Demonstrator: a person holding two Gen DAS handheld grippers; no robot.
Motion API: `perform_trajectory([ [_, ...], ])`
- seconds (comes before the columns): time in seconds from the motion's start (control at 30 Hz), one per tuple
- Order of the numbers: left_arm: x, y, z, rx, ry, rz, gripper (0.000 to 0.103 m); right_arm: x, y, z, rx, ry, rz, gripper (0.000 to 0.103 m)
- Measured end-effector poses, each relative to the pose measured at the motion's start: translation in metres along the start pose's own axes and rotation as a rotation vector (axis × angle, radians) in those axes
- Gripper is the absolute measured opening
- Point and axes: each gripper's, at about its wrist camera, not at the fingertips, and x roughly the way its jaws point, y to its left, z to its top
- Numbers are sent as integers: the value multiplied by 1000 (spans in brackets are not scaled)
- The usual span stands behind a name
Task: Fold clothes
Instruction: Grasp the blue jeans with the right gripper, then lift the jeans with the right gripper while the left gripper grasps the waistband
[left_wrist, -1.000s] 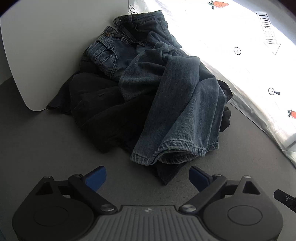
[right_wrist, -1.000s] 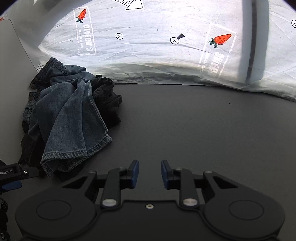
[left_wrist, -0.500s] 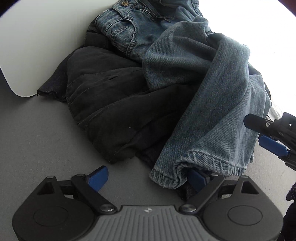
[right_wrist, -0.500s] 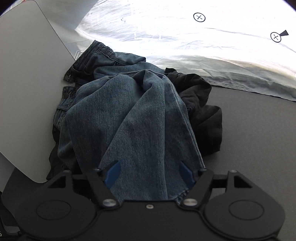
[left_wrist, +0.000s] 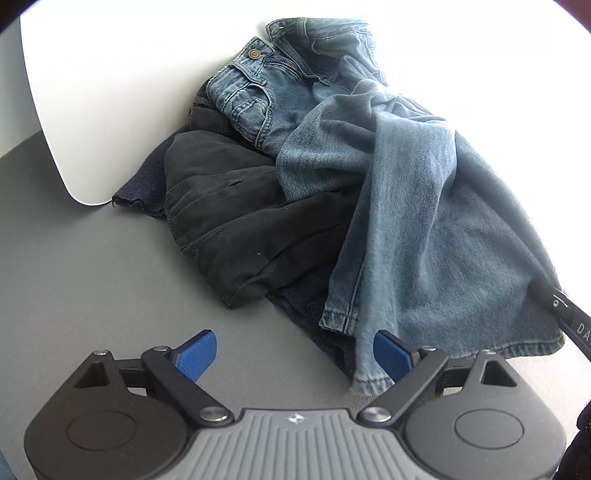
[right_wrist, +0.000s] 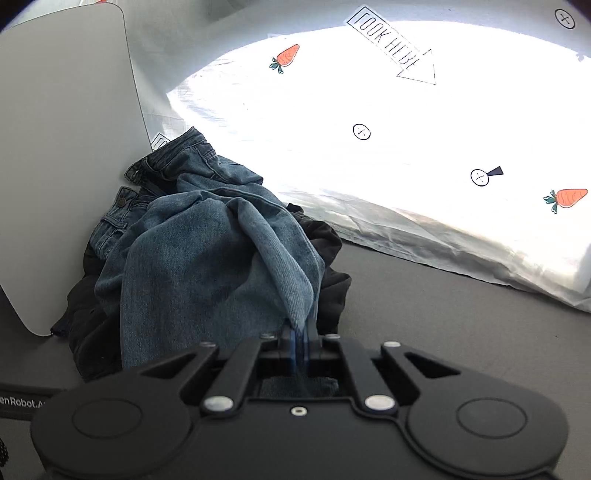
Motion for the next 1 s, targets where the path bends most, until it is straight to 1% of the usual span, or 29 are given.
perform_trajectory([
  [0.03,-8,-3,-4,7,-10,-1,92,-11,-12,-1,-15,-21,-59,4],
  [0.13,-31,-13,-20,23,-30,-6,92,-52,-44,-13,-166,-93,-260,4],
  [0.2,-47,-24,-34,31,-36,-14,92,-81,-73,-21,-221,-123,-383,4],
  [0.3,-65,-43,-57,52,-37,-32,92,-123,-126,-30,-227,-142,-530,4],
  [0.33,-71,-49,-65,60,-36,-38,92,-140,-147,-36,-258,-154,-621,4],
  [0.4,-85,-63,-82,79,-40,-56,92,-166,-180,-46,-303,-165,-739,4],
  [0.47,-96,-80,-96,96,-52,-72,93,-196,-215,-54,-282,-165,-806,4],
  [0.63,-118,-113,-126,102,-82,-97,93,-241,-257,-82,-432,-162,-917,4],
  [0.73,-124,-122,-139,95,-81,-110,93,-253,-279,-92,-346,-136,-918,4],
  [0.8,-123,-119,-143,76,-63,-118,93,-258,-295,-95,-216,-109,-849,4],
  [0.87,-120,-114,-144,51,-44,-120,93,-252,-296,-105,-167,-90,-825,4],
  [0.9,-118,-111,-143,35,-36,-117,93,-248,-294,-107,-164,-84,-820,3],
  [1.0,-104,-100,-129,-2,-30,-102,93,-237,-289,-114,-138,-60,-806,3],
])
